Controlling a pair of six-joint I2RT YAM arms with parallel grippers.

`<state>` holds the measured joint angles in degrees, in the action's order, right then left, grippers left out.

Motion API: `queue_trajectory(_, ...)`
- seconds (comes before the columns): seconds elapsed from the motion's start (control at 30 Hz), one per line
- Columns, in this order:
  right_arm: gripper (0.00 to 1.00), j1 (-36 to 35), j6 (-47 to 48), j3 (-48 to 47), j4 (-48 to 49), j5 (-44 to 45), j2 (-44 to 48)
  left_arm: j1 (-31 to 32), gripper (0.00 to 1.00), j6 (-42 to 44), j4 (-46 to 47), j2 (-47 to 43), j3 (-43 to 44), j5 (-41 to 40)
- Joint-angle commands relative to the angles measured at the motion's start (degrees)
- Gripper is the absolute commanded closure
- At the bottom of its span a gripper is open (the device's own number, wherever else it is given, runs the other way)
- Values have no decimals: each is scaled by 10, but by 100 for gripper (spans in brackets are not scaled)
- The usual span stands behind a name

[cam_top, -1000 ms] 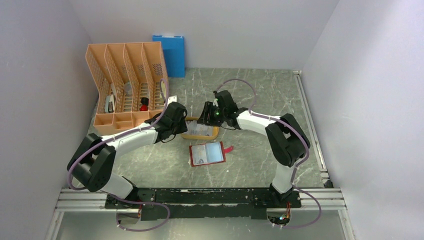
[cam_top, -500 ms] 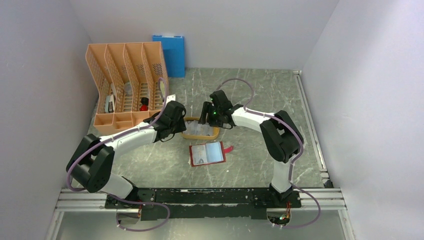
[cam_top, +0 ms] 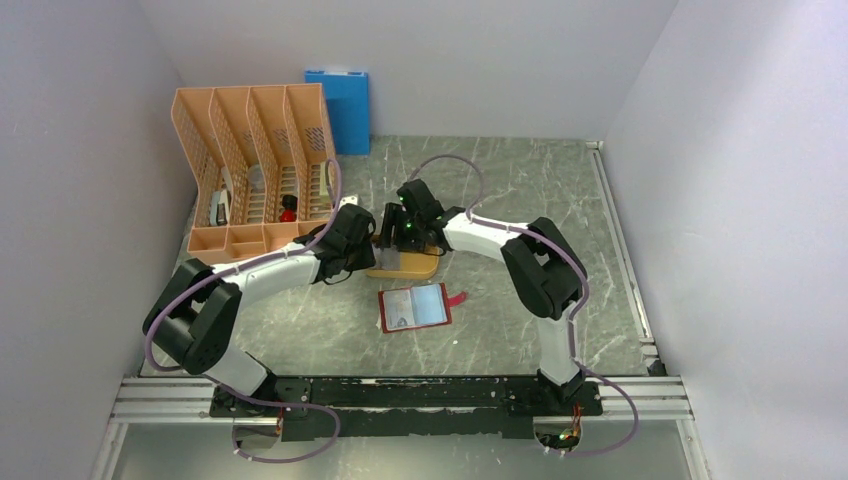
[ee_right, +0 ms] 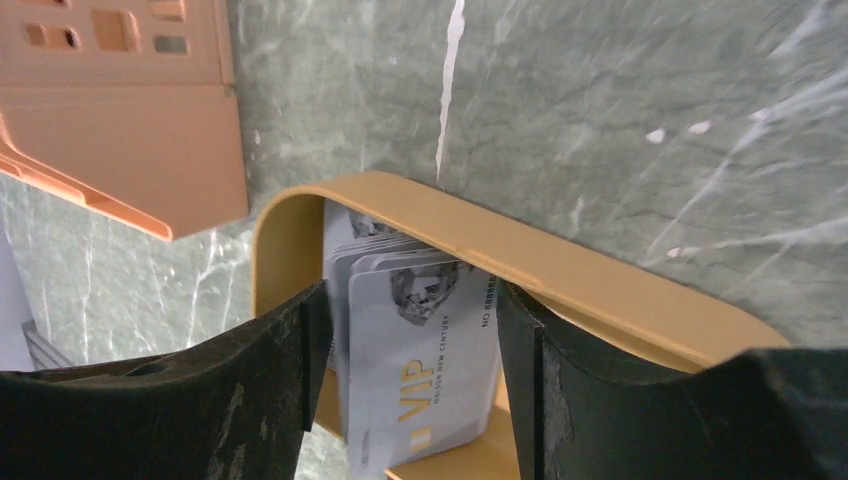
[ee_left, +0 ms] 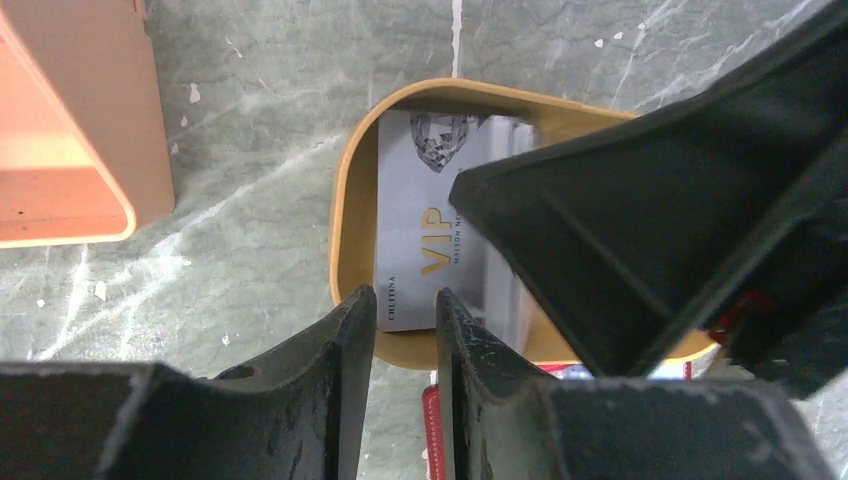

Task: Put the credit cards into the card holder
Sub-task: Pick up the credit card from the storage box.

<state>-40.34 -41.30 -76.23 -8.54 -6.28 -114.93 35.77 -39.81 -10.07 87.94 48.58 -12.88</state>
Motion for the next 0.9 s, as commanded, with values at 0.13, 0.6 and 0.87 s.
queue_trajectory(0.13,39,-19,-20,21,31,-78,-12,-4,66,2,4,-29,-5,-8)
queue_trajectory(0.6,40,-27,-6,-5,1,-77,2,-7,65,0,-42,-113,-14,-68)
queue_trajectory(0.87,43,-36,-7,-19,-7,-81,-5,-54,68,-39,-57,-122,-63,-43)
